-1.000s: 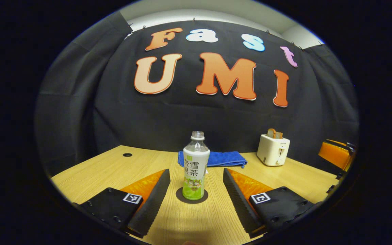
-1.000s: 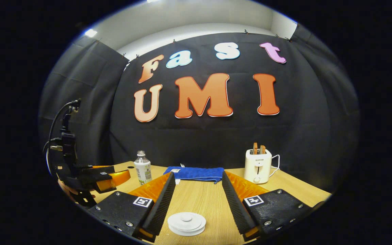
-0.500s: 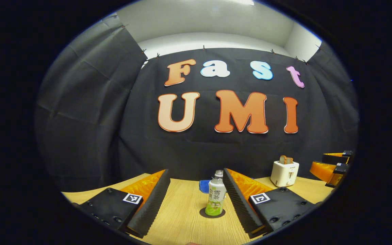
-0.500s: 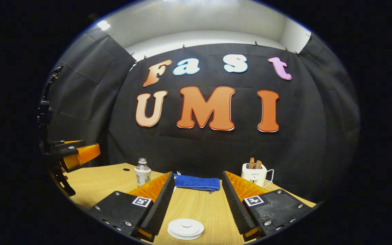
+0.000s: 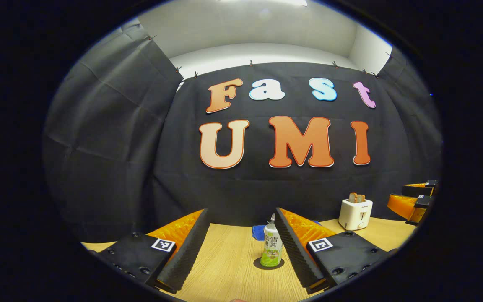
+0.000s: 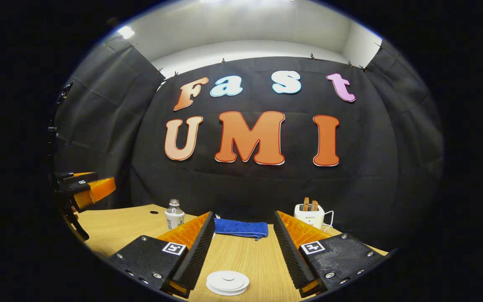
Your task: Open the teacup lid with one hand, grasp the water bottle and pour water into the teacup with the other hand; after pouring, place the water bottle on the coaster and then close the teacup lid.
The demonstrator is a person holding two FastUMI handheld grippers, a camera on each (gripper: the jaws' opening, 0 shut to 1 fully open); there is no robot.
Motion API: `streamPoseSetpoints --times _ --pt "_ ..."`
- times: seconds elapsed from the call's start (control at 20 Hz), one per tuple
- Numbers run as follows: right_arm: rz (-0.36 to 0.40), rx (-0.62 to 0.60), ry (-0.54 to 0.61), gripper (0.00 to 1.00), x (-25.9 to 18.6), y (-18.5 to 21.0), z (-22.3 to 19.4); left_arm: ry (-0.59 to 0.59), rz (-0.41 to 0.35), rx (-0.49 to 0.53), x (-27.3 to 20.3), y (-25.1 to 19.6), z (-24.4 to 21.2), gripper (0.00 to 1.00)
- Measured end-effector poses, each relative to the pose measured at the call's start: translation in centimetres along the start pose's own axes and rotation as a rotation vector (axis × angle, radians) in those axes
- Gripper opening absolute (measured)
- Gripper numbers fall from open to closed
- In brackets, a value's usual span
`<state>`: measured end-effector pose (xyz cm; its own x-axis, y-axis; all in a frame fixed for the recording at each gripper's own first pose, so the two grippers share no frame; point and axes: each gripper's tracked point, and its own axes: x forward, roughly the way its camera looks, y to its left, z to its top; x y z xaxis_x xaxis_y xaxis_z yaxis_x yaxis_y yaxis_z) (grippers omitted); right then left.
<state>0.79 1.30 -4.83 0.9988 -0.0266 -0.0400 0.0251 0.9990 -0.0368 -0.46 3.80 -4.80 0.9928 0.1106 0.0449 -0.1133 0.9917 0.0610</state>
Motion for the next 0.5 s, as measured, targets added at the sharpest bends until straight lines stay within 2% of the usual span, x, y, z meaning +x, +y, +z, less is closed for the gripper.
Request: streamPoseSetpoints --times 0.25,0.5 --pt "-0.013 -0.007 0.015 0.84 -0.6 -0.4 -0.2 0.018 -0.005 0.015 -0.6 0.1 -0.1 0.99" --pt "0.007 0.012 0.023 0.84 -1.2 -0.5 -0.5 0.018 -0.007 0.041 -1.3 0.0 0.4 0.99"
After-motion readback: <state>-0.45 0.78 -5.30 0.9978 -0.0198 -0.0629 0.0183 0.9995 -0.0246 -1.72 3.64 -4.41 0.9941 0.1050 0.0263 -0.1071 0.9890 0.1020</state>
